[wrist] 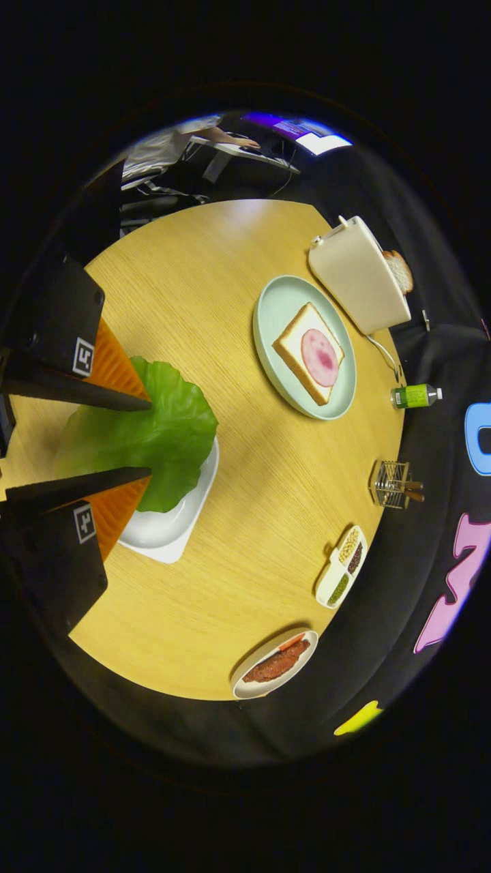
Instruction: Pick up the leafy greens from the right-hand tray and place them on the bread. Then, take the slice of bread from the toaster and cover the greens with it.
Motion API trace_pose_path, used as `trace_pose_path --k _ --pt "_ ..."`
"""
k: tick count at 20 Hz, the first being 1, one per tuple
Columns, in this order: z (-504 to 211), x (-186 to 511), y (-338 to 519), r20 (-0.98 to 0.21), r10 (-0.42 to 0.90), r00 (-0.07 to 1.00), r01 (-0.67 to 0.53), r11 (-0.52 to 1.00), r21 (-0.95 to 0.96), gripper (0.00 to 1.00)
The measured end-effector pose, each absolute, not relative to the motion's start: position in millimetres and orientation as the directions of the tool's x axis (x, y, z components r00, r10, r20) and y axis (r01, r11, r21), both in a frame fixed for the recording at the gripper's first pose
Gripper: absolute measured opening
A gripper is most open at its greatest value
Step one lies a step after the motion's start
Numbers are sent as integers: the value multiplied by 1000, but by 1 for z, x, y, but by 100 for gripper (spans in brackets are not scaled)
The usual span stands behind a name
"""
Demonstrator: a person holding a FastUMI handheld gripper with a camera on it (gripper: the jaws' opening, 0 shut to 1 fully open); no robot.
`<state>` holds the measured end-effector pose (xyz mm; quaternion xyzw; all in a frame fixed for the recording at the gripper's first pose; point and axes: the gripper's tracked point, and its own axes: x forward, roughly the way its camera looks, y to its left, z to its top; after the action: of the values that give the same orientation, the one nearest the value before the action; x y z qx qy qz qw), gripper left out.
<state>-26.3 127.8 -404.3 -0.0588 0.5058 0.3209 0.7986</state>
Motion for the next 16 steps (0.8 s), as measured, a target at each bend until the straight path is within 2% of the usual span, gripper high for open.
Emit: trace_pose_path --k 4,9,11,13,16 --pt "-428 -30 127 -881 421 217 -560 792 241 53" --pt "-428 -31 129 -881 413 230 -577 787 218 51" --pt "-427 -33 136 -874 423 240 -606 768 206 40" --pt "-426 -34 137 -877 411 250 -607 772 189 10" --pt "-415 -31 133 -870 410 275 -568 799 197 8"
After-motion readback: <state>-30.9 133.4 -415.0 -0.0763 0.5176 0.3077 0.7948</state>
